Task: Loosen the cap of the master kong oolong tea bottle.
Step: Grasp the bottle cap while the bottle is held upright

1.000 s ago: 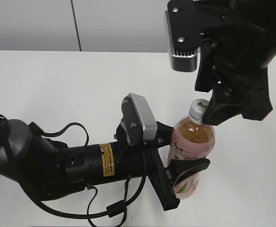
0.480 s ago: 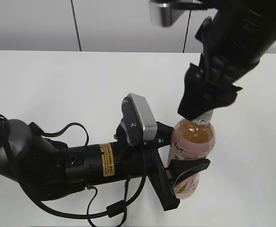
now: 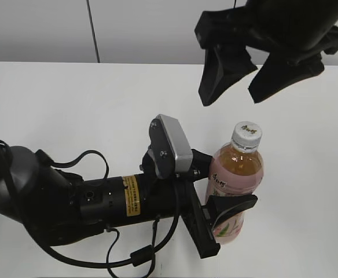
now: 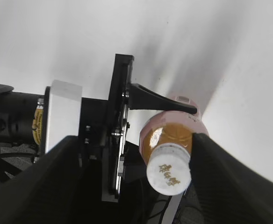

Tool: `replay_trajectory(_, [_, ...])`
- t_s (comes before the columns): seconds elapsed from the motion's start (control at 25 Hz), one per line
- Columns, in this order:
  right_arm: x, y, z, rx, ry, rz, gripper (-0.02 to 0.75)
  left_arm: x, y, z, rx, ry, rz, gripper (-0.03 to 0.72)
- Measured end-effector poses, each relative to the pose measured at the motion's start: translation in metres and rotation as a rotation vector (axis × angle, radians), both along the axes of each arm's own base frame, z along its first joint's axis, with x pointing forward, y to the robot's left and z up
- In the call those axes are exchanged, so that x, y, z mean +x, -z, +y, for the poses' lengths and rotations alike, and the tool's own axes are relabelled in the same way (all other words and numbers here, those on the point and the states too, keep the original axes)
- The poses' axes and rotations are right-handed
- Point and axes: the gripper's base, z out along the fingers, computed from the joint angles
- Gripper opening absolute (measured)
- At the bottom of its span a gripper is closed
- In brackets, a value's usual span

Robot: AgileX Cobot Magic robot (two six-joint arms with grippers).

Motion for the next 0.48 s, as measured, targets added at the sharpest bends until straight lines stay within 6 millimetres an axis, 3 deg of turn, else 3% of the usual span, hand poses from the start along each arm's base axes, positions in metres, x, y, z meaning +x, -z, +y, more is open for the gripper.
replay_trajectory(0.24, [-0.003,0.02,-0.004,-0.044,0.069,0.073,0.544,0.0,0.0,0.0,0.0,0.0,0.0,0.396])
replay_trajectory(0.48, [-0.001,0.022,-0.007,-0.074,0.093,0.056,0.544,0.0,0.0,0.0,0.0,0.0,0.0,0.396])
